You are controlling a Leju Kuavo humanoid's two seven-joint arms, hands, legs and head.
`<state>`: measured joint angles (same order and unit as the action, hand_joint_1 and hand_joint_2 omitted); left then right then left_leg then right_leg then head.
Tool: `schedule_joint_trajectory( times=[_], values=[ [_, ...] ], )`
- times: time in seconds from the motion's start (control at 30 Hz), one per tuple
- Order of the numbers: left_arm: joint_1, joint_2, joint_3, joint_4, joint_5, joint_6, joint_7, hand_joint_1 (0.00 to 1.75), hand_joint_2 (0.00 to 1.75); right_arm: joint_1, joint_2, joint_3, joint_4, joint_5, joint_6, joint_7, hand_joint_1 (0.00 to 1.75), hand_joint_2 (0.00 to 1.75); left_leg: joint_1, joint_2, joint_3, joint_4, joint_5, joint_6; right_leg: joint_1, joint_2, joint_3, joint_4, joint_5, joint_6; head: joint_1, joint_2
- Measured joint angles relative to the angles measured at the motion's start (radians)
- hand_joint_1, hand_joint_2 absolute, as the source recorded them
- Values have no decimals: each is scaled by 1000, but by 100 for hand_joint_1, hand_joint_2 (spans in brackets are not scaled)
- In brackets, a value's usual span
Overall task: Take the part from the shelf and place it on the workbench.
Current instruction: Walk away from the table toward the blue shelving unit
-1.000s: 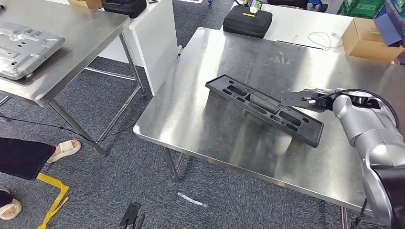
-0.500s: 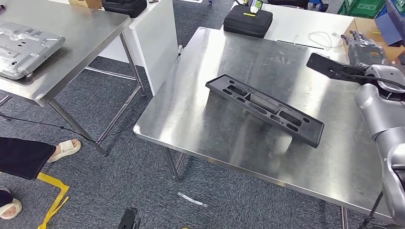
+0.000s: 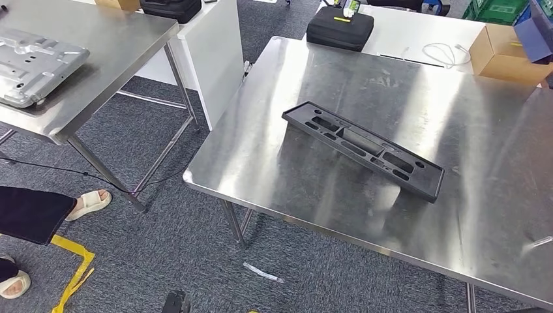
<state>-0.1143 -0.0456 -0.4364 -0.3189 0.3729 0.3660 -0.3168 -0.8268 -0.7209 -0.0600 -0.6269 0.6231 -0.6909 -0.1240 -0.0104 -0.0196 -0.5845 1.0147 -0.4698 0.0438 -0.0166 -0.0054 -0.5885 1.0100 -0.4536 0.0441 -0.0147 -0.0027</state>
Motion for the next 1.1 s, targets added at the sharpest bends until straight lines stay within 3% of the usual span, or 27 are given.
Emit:
schedule_joint_trajectory(
  times=[0.13, 0.27, 0.63, 1.0, 1.1],
  values=[
    [8, 3, 0, 1, 9, 4, -9, 0, 0, 101, -60, -112, -28, -88, 15, -57, 0, 0, 0, 1, -2, 0, -1, 1, 0, 1, 0, 0, 0, 0, 0, 0],
    [10, 6, 2, 2, 22, 14, -41, 0, 0, 184, -75, -172, -108, -173, 51, -132, 0, 0, 0, 5, -1, 0, -2, 2, 0, 4, 0, 0, 0, 0, 0, 0],
    [10, 8, 6, 2, 25, 14, -49, 0, 0, 262, -68, -223, -277, -226, 66, -156, 0, 0, 0, 5, 1, 0, 0, 1, 0, 4, 0, 0, 0, 0, 0, 0],
    [10, 2, 6, 2, 46, 8, -37, 0, 0, 308, -12, -247, -479, -265, 74, -164, 0, 0, 0, 5, 0, 0, -1, 1, -1, 4, 0, -1, 0, 0, 0, 0],
    [9, 0, 6, 2, 46, 9, -34, 0, 0, 306, -5, -246, -493, -263, 73, -164, 0, 0, -4, 5, 6, -10, 4, 13, -6, 5, 7, -16, 8, 12, -1, 0]
  ],
)
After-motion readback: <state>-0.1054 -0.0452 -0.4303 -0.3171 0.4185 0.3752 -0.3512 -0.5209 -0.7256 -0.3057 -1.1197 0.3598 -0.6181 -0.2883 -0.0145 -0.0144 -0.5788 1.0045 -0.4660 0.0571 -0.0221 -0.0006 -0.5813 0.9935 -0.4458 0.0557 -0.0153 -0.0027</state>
